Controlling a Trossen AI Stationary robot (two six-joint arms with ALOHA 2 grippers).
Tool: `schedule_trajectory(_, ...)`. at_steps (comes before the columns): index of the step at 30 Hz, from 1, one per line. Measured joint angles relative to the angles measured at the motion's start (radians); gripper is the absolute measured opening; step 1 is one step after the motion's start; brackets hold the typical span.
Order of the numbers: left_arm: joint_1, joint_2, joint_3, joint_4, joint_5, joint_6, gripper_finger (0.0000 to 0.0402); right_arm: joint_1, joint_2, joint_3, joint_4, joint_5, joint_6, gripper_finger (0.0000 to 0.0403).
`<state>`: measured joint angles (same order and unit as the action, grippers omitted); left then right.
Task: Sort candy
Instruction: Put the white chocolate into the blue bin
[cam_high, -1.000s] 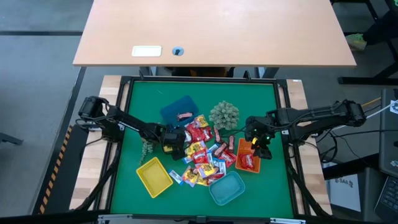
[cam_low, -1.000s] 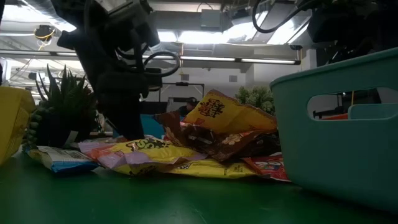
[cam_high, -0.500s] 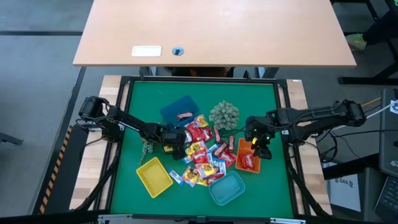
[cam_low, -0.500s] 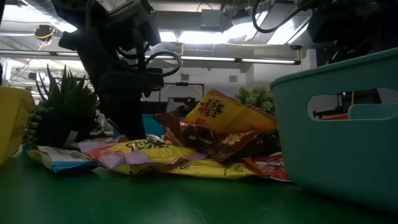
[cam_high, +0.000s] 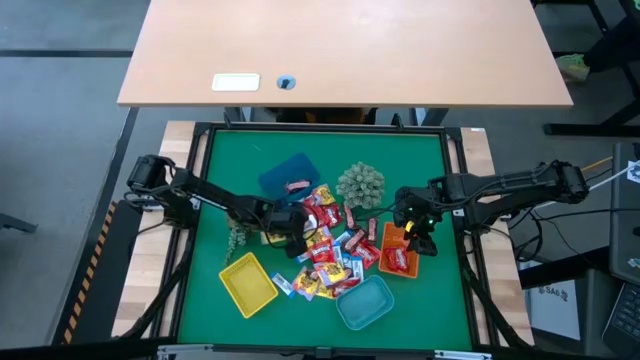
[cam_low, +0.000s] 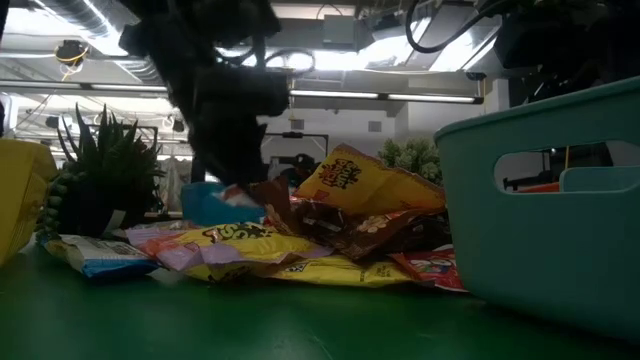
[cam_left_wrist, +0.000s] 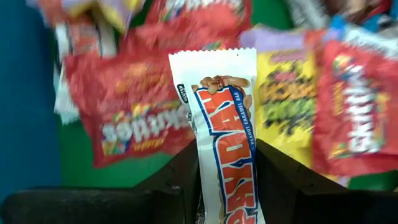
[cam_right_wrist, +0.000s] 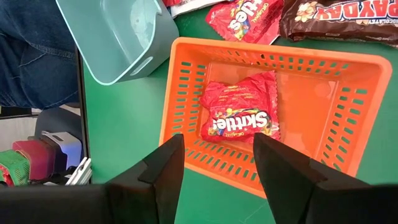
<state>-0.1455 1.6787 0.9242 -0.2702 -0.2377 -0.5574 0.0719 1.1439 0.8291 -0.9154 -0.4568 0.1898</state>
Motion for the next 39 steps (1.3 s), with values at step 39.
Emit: schedule_trajectory(39,0.307,-0.001,0.252,-0.480,-0.195,0.152,0.0116,0.000,0.000,0.000,0.050,0.000,0.000,0.0193)
